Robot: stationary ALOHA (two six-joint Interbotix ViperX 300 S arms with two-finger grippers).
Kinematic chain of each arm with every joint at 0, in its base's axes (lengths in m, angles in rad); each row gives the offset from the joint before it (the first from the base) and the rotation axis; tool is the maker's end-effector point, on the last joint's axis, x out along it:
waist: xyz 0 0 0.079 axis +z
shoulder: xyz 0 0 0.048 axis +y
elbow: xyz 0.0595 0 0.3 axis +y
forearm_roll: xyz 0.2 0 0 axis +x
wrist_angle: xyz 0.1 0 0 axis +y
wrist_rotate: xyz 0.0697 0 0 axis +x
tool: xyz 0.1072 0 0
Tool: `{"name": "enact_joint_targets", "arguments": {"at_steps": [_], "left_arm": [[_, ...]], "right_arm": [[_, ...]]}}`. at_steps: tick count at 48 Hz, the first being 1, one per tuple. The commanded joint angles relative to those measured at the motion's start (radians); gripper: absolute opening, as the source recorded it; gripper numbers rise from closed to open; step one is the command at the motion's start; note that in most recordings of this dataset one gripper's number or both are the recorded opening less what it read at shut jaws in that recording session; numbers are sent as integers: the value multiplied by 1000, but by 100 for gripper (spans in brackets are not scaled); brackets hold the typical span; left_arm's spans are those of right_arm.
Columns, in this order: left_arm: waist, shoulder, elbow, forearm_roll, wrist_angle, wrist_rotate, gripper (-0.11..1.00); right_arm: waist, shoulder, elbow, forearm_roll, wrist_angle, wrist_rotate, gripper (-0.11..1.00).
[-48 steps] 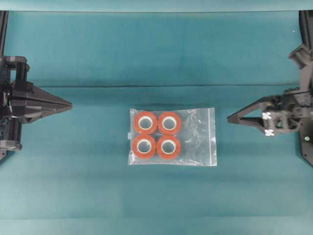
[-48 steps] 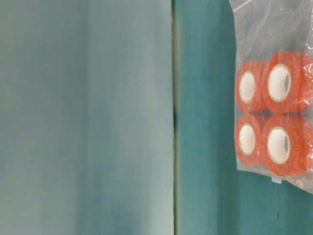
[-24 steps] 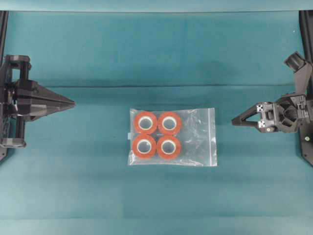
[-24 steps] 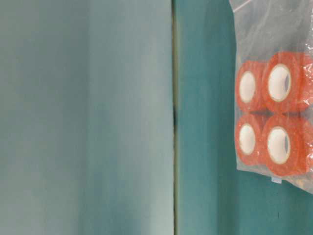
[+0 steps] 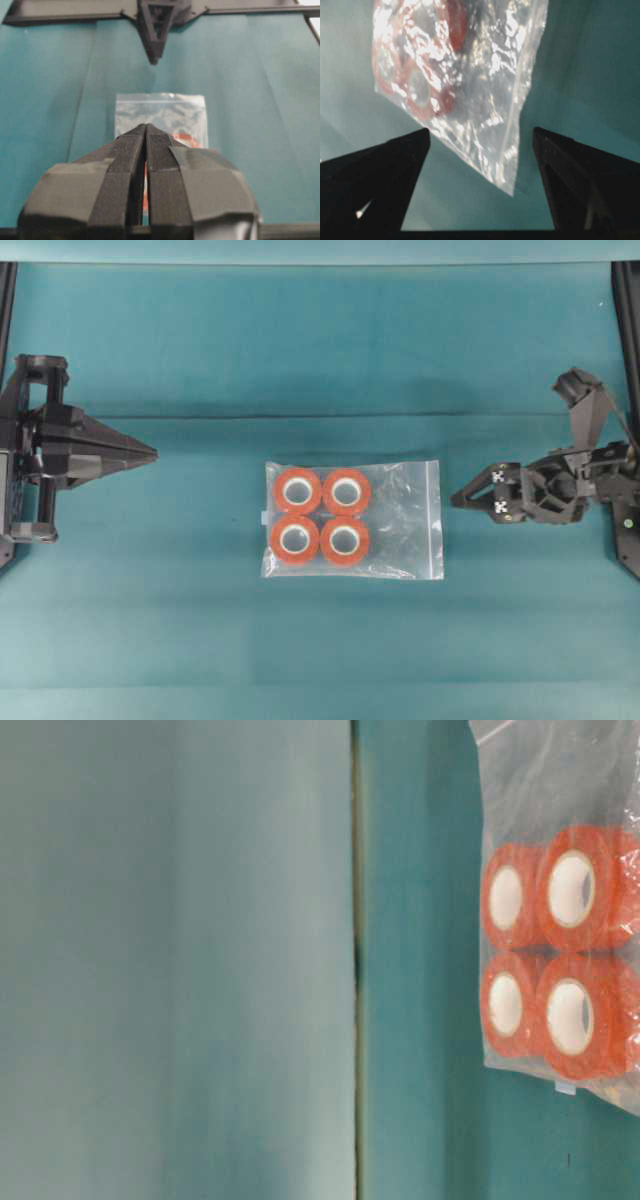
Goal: Hand over the clear zip bag and make it stand upright.
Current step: 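Move the open right gripper to the right edge of the clear bag, then close the right gripper on the bag's right edge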
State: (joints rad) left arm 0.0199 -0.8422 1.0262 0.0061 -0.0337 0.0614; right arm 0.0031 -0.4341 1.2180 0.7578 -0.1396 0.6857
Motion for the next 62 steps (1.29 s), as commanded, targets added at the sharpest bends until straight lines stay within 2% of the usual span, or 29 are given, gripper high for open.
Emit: {"name": "enact_joint_targets", "arguments": {"at_steps": [1,13,21,45,62], "left_arm": [[3,2,-28,3,-3,-2,-1],[15,2,-32,2,-3,-3,-1],[20,2,-32,2,-3,-3,-1],[23,2,-32,3,-3,-3,-1],[21,-5,-31,2,9,-3,-1]], "right_arm": [[43,46,-5,9,-71,32,92],[153,202,-11,9,-249,147,92],[161,268,-15,8,-307,178,92],[161,446,-146,-11,-318,179,91],[161,476,-176,-20,-344,179,90]]}}
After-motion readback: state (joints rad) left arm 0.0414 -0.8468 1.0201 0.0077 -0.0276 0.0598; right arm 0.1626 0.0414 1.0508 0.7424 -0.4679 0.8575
